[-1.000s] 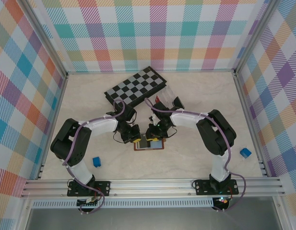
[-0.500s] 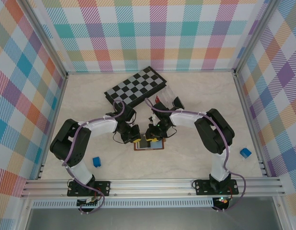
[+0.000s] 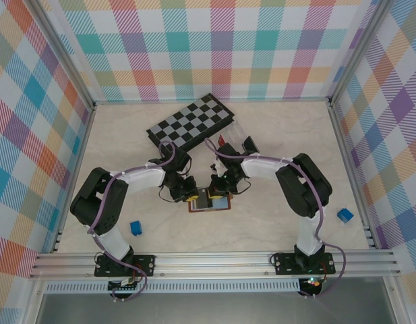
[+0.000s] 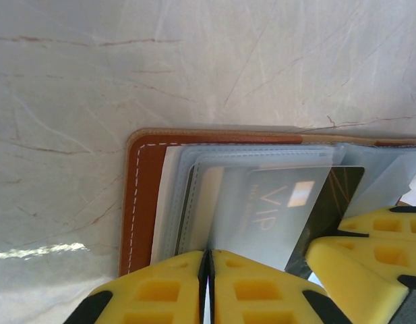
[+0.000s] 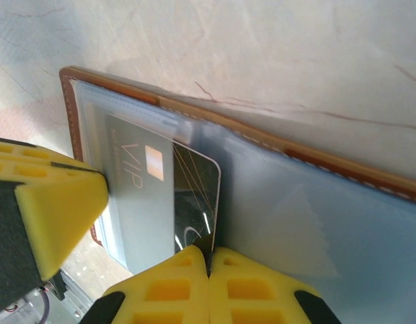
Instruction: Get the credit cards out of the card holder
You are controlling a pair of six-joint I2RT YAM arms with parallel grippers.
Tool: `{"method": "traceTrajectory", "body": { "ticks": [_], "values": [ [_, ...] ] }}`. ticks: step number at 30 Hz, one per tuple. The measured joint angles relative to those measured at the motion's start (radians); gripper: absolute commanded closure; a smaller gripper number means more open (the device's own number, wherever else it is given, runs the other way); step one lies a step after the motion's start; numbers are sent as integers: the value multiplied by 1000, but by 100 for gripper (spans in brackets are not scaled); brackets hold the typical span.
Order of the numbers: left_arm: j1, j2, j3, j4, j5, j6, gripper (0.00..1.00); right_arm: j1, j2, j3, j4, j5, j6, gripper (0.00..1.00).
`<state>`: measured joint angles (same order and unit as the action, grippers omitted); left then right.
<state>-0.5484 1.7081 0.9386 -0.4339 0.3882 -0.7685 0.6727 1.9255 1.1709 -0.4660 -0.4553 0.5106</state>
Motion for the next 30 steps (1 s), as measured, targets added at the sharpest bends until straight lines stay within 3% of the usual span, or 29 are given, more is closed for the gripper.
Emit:
{"method": "traceTrajectory", "body": {
  "ticks": [9, 13, 16, 19, 22, 30],
  "values": [
    [0, 0, 1, -1, 0, 0, 87, -14, -87, -53, -3, 37, -18, 100],
    [0, 0, 18, -25, -16, 0, 81, -15, -173, -84, -2, 71, -19, 100],
    [0, -9, 44, -68, -54, -1, 68, -16, -249, -103, -4, 98, -27, 100],
    [0, -38, 77, -114, -94, -7, 43, -17, -306, -109, -3, 110, -41, 100],
    [0, -89, 117, -145, -132, -23, 25, -21, -350, -111, -3, 101, -61, 100],
    [1, -232, 128, -148, -151, -54, 7, -85, -430, -104, -9, 3, -85, 100]
  ]
}}
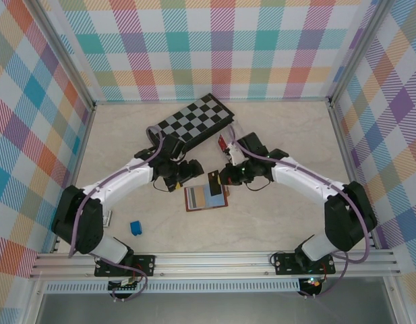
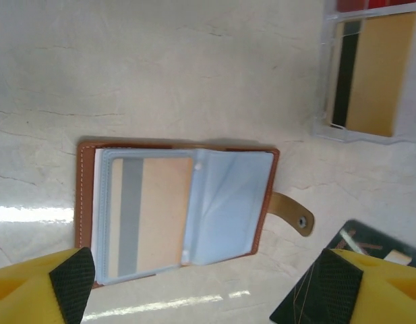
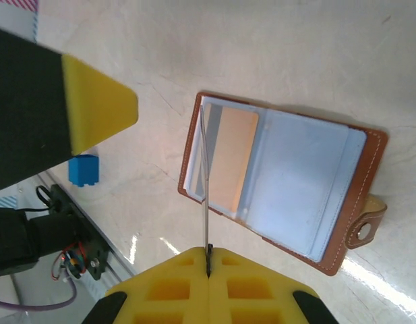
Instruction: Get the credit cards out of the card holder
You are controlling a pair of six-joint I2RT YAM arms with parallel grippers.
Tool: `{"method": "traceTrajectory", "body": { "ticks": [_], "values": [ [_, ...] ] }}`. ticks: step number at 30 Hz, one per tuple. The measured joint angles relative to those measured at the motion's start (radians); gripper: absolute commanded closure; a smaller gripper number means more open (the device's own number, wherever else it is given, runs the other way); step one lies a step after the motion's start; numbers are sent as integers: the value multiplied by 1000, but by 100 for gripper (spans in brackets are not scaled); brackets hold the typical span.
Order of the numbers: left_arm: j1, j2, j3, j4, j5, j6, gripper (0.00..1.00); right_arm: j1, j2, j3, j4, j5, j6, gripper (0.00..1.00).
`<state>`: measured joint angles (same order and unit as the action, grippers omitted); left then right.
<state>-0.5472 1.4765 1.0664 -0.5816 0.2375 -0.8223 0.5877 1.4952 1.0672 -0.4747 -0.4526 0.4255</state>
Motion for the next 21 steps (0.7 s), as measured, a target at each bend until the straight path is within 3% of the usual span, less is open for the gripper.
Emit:
{"method": "traceTrajectory", "body": {
  "ticks": [6, 15, 21],
  "values": [
    [1, -31, 0, -22, -16, 15, 0, -52, -24, 102, -105, 40, -66, 100],
    [38, -77, 0, -141, -128, 57, 0, -109, -56, 341, -325, 315, -248, 100],
    [71, -145, -5, -201, -200, 83, 0, -135, 1, 494, -446, 433, -381, 100]
  ]
}}
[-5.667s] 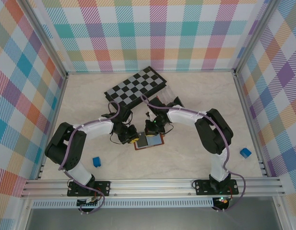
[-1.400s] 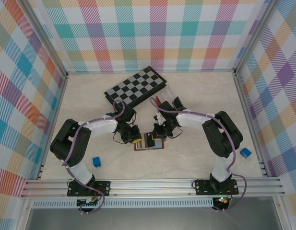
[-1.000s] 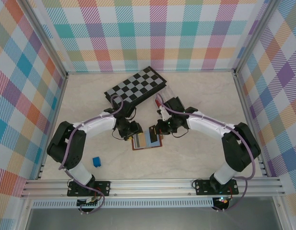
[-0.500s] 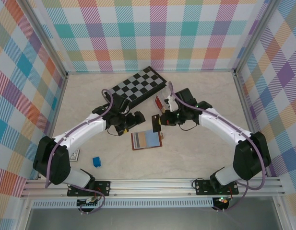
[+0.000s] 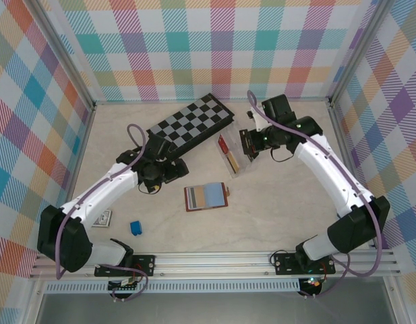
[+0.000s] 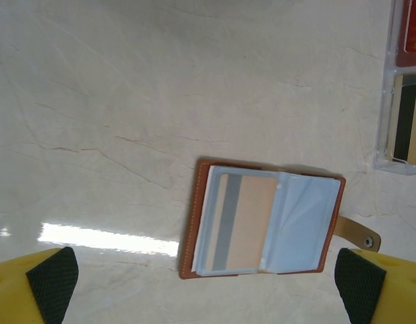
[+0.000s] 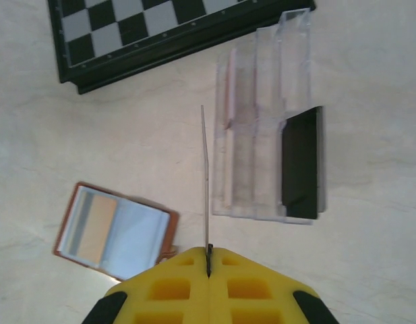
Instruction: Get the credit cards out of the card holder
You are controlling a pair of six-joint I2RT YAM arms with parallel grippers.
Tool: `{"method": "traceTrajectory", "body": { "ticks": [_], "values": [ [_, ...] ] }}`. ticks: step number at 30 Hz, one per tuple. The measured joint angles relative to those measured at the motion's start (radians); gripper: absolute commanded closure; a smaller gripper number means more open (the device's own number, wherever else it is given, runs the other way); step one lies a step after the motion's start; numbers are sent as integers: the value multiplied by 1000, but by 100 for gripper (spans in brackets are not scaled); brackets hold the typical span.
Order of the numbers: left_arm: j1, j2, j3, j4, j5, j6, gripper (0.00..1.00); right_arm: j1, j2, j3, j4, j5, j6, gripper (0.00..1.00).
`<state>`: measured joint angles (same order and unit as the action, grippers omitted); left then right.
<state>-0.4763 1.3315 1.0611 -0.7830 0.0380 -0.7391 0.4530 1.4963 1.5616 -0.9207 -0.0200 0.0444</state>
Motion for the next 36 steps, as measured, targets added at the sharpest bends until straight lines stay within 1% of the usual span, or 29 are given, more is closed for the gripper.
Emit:
{"method": "traceTrajectory", "body": {
  "ticks": [7, 13, 21, 28, 36],
  "values": [
    [16, -47, -34, -27, -34, 24, 0, -21, 178, 140, -117, 87, -130, 100],
    [19, -51, -51, -27, -40, 42, 0, -56, 292, 218, -186, 115, -187, 100],
    [21, -50, -57, -27, -39, 53, 0, -87, 354, 275, -226, 114, -204, 100],
    [22, -31, -57, -26, -28, 53, 0, -95, 409, 299, -234, 81, -202, 100],
    [22, -19, -74, -1, -2, 53, 0, -108, 460, 346, -251, 75, -187, 100]
  ]
}}
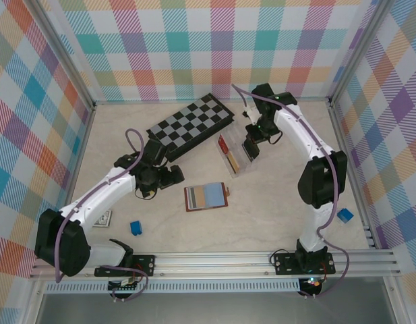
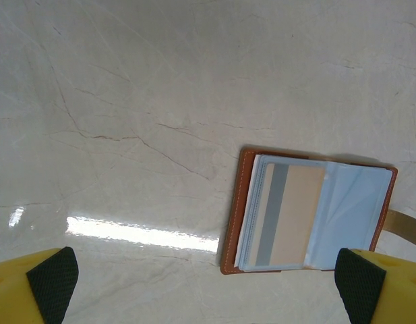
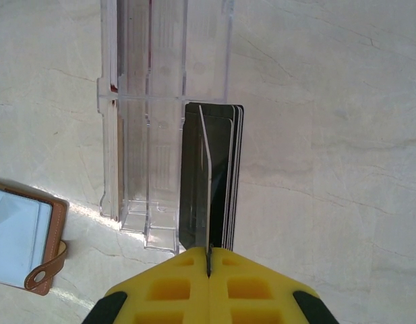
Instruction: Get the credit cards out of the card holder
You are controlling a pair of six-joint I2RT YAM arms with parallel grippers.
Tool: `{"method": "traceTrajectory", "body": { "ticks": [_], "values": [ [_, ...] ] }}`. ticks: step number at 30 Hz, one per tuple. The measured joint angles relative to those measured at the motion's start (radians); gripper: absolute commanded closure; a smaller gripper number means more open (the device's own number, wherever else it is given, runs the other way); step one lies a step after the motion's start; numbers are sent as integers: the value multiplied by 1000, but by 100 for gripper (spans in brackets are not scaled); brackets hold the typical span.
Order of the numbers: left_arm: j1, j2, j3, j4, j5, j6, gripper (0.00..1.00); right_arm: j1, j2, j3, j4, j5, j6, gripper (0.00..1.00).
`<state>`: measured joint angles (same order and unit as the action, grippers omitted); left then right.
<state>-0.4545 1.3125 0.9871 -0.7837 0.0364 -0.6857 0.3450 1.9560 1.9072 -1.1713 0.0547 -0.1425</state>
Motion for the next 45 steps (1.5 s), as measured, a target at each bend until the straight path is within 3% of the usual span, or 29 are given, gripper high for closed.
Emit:
{"method": "traceTrajectory", "body": {
  "ticks": [8, 16, 26, 30, 35, 39, 45],
  "values": [
    [0, 20, -15, 17, 26, 0, 0, -5, 22, 9, -23, -14, 4, 98],
    [0, 35, -18, 31, 53, 2, 0, -6, 59, 21, -29, -23, 19, 81],
    [0, 35, -18, 34, 60, 2, 0, -6, 10, 27, -26, -60, 63, 72],
    [0, 35, -18, 34, 69, 2, 0, -6, -50, 19, -18, -89, 122, 60],
    [0, 33, -38, 66, 103, -6, 2, 1, -209, -143, 66, -183, 231, 47],
    [0, 32, -74, 109, 152, -31, 4, 42, -345, -327, 143, -243, 340, 43],
    [0, 32, -84, 122, 149, -63, 3, 244, -405, -513, 243, -250, 475, 33]
  ]
}}
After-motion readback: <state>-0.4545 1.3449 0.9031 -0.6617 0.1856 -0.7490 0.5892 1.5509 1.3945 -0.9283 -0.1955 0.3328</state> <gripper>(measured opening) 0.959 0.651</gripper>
